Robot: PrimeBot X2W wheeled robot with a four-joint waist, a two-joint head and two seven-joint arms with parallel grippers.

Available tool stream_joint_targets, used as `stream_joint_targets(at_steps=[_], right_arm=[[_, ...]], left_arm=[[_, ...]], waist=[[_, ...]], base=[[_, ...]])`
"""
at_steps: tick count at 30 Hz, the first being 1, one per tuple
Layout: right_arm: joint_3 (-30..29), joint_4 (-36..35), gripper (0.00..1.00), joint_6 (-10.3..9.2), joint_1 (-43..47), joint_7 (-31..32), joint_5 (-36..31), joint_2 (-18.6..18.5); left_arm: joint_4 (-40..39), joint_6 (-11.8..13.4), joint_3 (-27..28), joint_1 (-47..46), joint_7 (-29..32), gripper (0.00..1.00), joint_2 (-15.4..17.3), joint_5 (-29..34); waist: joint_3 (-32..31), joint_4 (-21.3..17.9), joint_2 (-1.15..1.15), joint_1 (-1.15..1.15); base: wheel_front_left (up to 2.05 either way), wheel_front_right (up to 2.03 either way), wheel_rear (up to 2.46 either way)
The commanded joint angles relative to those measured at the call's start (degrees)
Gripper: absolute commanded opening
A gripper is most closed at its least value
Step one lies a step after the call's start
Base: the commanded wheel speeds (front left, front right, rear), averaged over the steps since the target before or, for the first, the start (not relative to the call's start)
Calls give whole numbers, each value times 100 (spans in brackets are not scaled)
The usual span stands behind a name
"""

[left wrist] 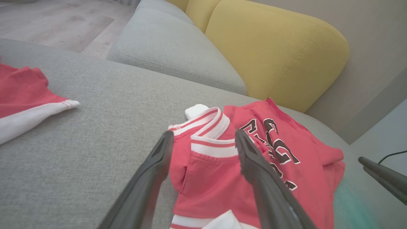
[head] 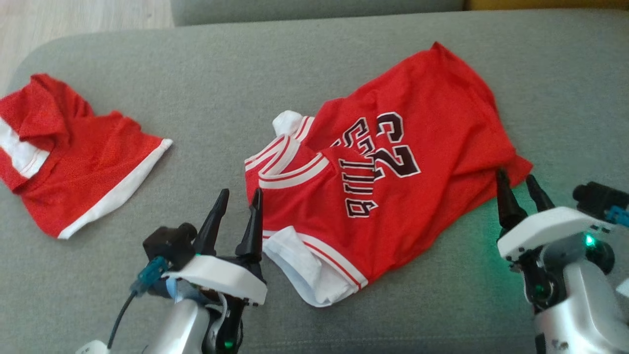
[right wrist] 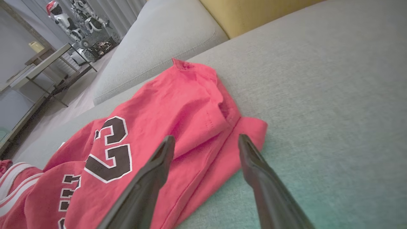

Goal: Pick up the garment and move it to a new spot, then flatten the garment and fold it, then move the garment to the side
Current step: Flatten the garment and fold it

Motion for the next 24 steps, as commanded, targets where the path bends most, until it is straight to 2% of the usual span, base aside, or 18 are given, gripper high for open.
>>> stream_joint_targets(at_steps=[1,8,21,22,23,24], right_arm=[[97,-25,100,-4,-257,45,82,-14],[99,445,100,-4,-490,155,258,-12],[167,978,100,-4,-817,-1,430,-42],[173,1012,93,-4,-845,-10,439,-51],[179,1045,81,-4,-871,-20,447,-61],[185,1075,51,-4,-894,-29,458,-70]], left_arm=[[-166,-19,132,-254,-35,100,37,68],[-142,-32,131,-322,-35,100,37,100],[-136,-40,160,-412,-35,100,37,157],[-133,-42,163,-423,-35,100,37,159],[-131,-42,165,-435,-35,100,37,160],[-130,-43,166,-445,-35,100,37,160]], waist=[[102,92,0,0],[173,171,0,0],[321,194,0,0],[334,196,0,0],[347,198,0,0],[357,200,0,0]], base=[[0,0,0],[0,0,0],[0,0,0],[0,0,0],[0,0,0],[0,0,0]])
